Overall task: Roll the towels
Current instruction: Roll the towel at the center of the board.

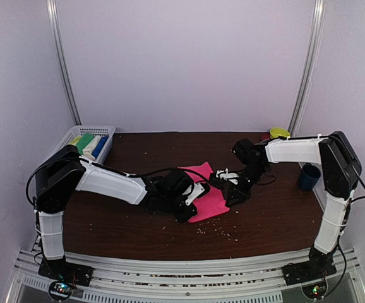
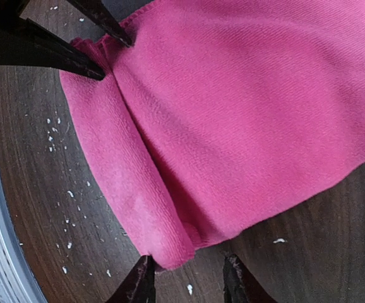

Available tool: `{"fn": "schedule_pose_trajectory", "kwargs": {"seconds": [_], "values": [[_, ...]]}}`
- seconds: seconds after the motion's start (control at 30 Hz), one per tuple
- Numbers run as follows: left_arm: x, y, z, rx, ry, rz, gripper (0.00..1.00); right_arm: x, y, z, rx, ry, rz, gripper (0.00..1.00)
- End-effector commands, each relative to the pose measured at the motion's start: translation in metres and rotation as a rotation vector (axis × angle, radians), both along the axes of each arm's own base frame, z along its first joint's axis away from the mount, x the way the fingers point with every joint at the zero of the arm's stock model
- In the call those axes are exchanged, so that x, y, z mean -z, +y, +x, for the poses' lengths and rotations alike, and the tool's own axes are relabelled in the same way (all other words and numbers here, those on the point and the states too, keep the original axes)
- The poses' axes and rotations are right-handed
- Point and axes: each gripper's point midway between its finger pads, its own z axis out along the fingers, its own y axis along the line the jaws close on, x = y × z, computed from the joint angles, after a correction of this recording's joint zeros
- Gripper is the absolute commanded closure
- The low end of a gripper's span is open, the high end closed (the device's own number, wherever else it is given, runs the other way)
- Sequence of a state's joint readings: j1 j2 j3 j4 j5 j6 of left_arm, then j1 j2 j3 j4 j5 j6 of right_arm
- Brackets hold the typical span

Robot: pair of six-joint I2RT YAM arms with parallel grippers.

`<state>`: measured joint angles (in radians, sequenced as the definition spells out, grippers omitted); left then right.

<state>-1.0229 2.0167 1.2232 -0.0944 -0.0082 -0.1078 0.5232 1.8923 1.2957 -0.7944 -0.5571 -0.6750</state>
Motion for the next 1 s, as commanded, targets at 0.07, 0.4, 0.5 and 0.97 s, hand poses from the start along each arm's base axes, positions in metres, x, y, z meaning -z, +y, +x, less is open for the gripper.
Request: {"fn": "schedule_pose_trajectory", "kwargs": {"seconds": [0.07, 0.4, 0.5, 0.97], "values": [[0.028, 0.012, 0.0, -0.019, 0.012, 0.07, 0.76, -0.023, -0.008, 0.011, -0.015, -0.097, 0.056, 0.65], [0.026, 0.009, 0.0, 0.007, 0.001, 0.059, 0.76, -0.029, -0.016, -0.031, -0.351, -0.298, 0.18, 0.7], [0.026, 0.007, -0.002, 0.018, 0.005, 0.051, 0.76, -0.031, -0.019, -0.04, -0.415, -0.392, 0.228, 0.7], [0.023, 0.003, -0.004, 0.035, 0.008, 0.024, 0.77, -0.041, 0.023, -0.013, -0.149, -0.18, 0.425, 1.0]]}}
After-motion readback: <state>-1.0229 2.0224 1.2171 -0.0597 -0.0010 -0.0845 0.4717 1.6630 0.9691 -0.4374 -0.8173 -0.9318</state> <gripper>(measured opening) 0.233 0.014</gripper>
